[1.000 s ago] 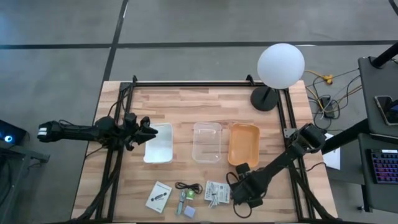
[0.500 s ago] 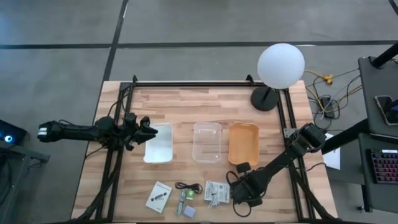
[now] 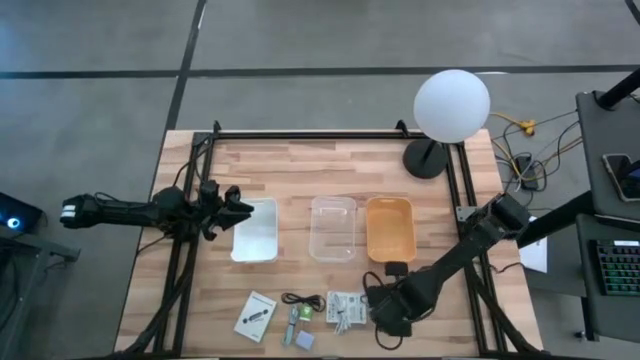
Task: Pick and place items into bin
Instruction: Put the violet charger cable into the white bin
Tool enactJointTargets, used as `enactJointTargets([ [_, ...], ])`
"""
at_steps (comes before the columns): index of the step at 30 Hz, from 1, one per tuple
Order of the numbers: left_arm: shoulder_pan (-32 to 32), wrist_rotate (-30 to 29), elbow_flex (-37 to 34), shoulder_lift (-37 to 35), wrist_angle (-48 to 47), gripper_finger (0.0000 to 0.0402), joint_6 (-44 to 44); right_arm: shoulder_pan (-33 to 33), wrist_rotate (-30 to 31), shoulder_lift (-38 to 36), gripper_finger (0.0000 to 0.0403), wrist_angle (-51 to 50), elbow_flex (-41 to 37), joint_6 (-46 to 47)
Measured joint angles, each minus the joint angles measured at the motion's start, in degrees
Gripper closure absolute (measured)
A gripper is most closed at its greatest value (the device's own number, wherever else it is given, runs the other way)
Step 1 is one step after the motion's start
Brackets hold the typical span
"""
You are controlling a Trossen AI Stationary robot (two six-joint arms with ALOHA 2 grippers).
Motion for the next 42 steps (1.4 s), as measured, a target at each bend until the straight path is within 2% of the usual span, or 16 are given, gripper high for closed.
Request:
enactJointTargets([
  [4,0.0,0.2,0.0,0.0,5.2,0.0286,-0.1,-1.5,4.1,-4.2,0.0389,-0.1,-0.1,17.1],
  [9,0.0,-1.3,0.0,0.0,14.8,0.0286,-0.1,-8.9,19.6,-10.3,0.0389,3.9,-3.2,31.1],
  [11,0.0,-3.5,0.1,0.1,15.4,0.0286,-0.6,-13.0,24.6,-12.5,0.0389,10.5,-4.3,30.7],
  [14,0.0,-7.1,0.2,1.1,13.0,0.0283,-5.7,-19.0,28.7,-14.6,0.0389,26.6,-4.6,21.1],
  [17,0.0,-7.8,0.2,3.0,10.0,0.027,-11.1,-24.3,28.7,-14.1,0.039,41.3,-4.6,10.4],
  [21,-0.1,-7.8,0.4,5.3,10.0,0.0233,-14.9,-30.5,28.4,-10.9,0.039,49.0,-3.2,5.1],
  [27,-0.1,-7.6,1.4,7.1,9.8,0.0166,-11.1,-35.5,19.9,-1.8,0.039,62.3,3.6,-0.2],
  [32,0.0,-7.6,1.4,8.6,7.9,0.0149,-9.2,-37.1,16.5,5.8,0.039,59.1,15.2,-4.4],
  [34,0.0,-7.6,1.4,8.9,7.4,0.0149,-7.8,-37.6,13.5,8.5,0.039,57.5,19.6,-5.7],
  [42,0.0,-7.7,1.3,8.7,6.4,0.0149,-2.7,-38.7,6.0,16.9,0.039,53.5,33.0,-5.3],
])
